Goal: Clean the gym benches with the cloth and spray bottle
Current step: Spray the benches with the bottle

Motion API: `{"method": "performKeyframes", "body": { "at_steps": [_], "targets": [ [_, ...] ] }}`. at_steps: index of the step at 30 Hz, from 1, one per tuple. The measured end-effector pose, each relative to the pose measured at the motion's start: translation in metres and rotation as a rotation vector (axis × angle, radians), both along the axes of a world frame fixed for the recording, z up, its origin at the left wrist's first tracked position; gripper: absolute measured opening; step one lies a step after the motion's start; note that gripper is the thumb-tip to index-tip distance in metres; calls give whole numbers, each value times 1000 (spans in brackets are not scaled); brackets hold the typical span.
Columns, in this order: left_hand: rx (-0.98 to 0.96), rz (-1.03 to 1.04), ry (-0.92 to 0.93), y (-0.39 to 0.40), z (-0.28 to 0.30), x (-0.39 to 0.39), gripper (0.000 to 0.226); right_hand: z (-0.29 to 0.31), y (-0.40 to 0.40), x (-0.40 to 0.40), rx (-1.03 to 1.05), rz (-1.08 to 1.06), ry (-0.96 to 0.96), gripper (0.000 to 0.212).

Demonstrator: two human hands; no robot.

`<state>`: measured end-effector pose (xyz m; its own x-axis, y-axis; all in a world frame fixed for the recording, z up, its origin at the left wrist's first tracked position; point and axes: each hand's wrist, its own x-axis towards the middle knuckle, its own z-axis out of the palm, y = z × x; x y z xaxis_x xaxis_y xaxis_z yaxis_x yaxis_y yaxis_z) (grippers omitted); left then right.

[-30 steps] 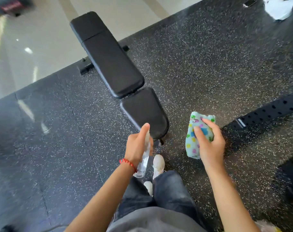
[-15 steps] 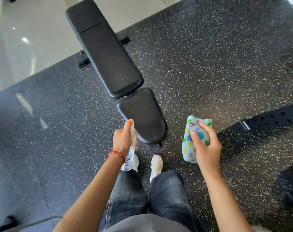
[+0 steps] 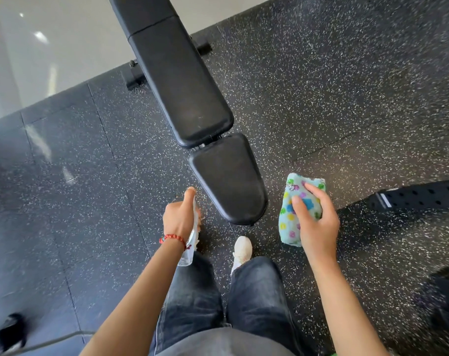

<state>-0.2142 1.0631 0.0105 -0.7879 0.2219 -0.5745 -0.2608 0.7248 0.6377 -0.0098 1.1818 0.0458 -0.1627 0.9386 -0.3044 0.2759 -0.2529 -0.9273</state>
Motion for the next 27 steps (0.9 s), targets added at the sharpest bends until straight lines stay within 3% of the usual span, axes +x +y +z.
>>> {"method": "performKeyframes", "body": {
  "at_steps": [3,21,27],
  "targets": [
    [-28,-38,25,-2,0,-23,75,-1,5,-17,14,-17,-37,26],
    [7,-353,91,45,-27,-259,69,-13,-23,-235,38,-268,-111,29],
    [-27,-375,110,77,-32,-312,57,-16,-15,-276,19,-286,-112,27]
  ]
}}
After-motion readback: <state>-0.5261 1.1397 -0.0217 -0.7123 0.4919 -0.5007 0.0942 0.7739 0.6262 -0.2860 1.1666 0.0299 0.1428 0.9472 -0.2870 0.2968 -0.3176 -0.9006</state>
